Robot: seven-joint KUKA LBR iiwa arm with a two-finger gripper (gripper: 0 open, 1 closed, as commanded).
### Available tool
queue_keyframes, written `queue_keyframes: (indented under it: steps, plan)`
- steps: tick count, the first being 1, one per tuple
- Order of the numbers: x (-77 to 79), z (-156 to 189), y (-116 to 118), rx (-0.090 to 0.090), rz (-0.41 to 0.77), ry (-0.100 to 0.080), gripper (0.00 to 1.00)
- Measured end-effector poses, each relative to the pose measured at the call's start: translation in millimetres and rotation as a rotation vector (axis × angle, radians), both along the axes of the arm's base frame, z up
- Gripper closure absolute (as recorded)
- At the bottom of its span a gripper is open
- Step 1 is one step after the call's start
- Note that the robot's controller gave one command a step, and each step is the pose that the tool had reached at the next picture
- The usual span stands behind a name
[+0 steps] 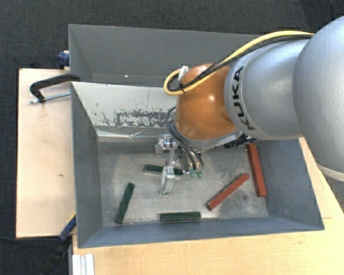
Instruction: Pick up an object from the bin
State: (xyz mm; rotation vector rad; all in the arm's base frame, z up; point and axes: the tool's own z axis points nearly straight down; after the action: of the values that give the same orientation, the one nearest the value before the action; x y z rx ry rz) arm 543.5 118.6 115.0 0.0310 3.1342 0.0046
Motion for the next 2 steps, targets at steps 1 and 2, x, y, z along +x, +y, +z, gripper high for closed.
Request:
queue_keyframes:
  steps: [1,2]
  plan:
    - [24.9,-30.0,-8.2,0.0,-0.174,0.003,1.0]
    - [24.9,-30.1,-8.3,0.0,-0.174,0.003,1.0]
